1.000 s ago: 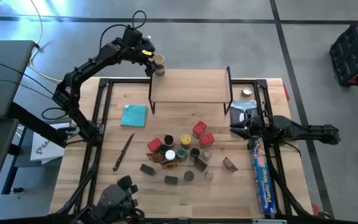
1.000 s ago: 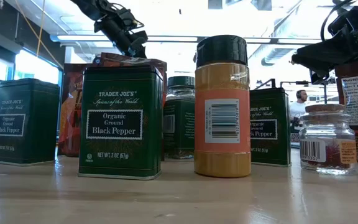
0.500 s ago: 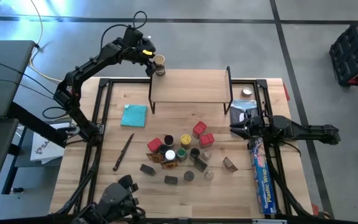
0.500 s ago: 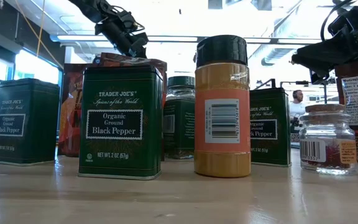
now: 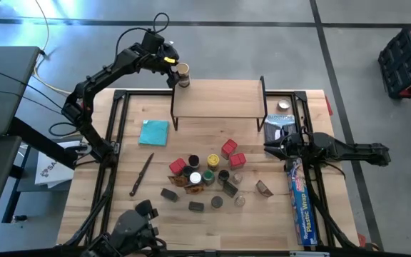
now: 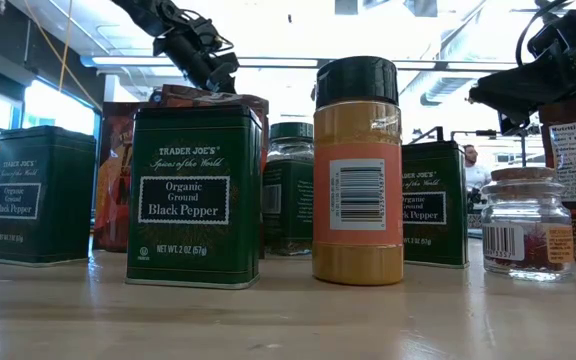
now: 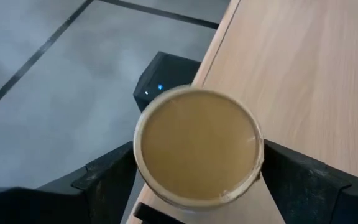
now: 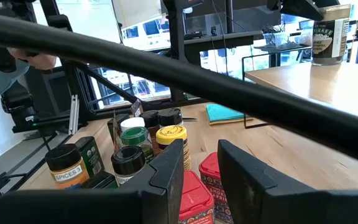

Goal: Shelf spices
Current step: Put the gold seasoning bottle on the shelf, then put the black seasoning bottle on the shelf

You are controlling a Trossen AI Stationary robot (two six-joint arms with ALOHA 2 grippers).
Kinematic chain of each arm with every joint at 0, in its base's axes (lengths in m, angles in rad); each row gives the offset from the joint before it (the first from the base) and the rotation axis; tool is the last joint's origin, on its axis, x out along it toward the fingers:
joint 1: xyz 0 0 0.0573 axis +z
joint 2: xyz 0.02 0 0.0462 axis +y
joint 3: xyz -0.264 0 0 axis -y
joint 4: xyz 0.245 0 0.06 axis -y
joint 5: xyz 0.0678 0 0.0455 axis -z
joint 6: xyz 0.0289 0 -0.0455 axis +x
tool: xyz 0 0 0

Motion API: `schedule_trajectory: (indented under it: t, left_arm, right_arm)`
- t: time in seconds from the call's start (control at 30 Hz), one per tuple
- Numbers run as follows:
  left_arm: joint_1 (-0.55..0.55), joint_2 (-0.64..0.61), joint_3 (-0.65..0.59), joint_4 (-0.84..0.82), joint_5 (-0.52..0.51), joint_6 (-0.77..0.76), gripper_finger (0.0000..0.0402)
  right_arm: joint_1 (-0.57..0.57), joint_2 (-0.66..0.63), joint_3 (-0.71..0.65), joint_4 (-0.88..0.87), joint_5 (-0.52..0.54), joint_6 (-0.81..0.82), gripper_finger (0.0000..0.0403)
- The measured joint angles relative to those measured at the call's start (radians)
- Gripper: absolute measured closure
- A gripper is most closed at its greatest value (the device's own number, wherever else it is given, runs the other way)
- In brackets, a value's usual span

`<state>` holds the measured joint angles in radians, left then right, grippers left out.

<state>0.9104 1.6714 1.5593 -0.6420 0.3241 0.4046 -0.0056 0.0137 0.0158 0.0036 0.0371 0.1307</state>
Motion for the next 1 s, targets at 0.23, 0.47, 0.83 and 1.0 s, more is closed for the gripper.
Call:
schedule_trajectory:
  t: [0.23,0.47,0.83,1.0]
  left_arm:
    - [0.000,0.000,0.070,0.001,-0.004,0.001,0.0077]
    - [-0.007,-0.009,0.166,-0.035,-0.006,0.000,0.0077]
    - [-0.299,-0.179,0.170,-0.261,-0.148,-0.022,0.0100]
    - [-0.514,-0.220,0.167,-0.332,-0.305,-0.146,0.0117]
  right_arm:
    - [0.000,0.000,0.000,0.000,0.000,0.000,0.0308]
    - [0.000,0.000,0.000,0.000,0.000,0.000,0.0308]
    - [0.000,0.000,0.000,0.000,0.000,0.000,0.0308]
    - [0.000,0.000,0.000,0.000,0.000,0.000,0.0308]
